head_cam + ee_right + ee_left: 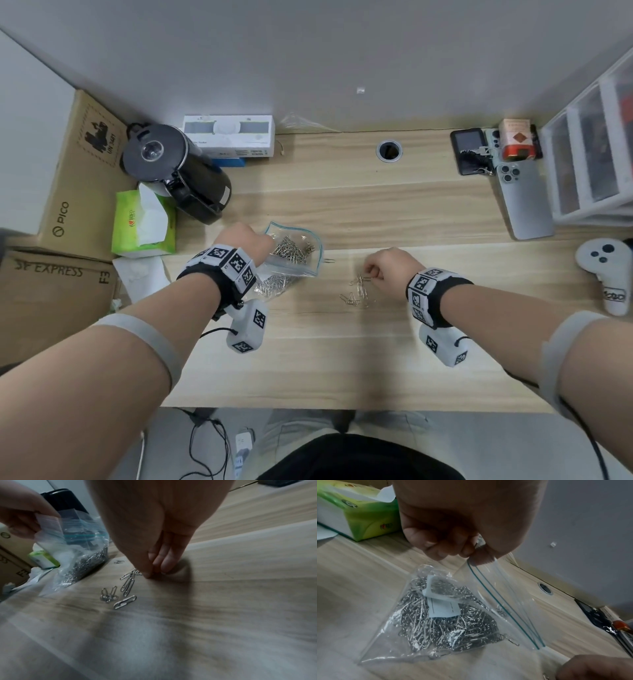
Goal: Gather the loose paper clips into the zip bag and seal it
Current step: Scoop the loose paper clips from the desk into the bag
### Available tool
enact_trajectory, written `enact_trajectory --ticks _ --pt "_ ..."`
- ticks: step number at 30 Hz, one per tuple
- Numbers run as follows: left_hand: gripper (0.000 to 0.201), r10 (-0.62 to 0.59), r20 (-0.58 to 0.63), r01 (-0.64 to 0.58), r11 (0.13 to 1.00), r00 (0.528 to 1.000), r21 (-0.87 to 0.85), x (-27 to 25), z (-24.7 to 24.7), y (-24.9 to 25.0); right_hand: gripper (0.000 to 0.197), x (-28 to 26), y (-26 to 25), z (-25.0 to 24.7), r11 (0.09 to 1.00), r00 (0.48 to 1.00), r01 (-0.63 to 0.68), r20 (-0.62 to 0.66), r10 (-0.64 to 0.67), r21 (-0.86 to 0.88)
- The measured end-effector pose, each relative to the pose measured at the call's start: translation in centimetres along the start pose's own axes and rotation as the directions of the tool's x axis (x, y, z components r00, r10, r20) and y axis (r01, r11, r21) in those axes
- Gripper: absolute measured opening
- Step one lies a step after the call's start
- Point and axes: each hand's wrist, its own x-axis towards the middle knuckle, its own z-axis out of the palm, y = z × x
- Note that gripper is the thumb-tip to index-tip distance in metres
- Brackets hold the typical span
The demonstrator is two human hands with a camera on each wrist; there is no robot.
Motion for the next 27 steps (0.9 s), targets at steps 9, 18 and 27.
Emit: enact_trajectory --ticks 9,18,27 --pt "0.029 -0.045 -0.046 0.041 0.997 0.998 -0.069 -0.7 -1.2 -1.8 0.025 0.9 -2.1 -0.5 1.000 0.996 0.007 0.086 -0.008 0.016" --pt "0.035 -0.022 -0.061 0.017 0.997 0.998 -0.077 0.0 -0.6 -4.4 0.064 3.3 -5.4 -0.2 0.924 0.966 0.257 0.101 -0.238 -0.283" --pt "0.037 0.123 0.002 -0.122 0.987 0.992 -0.109 0.7 1.1 -3.4 0.059 2.1 -3.5 0.1 0.901 0.917 0.354 0.283 -0.282 -0.250"
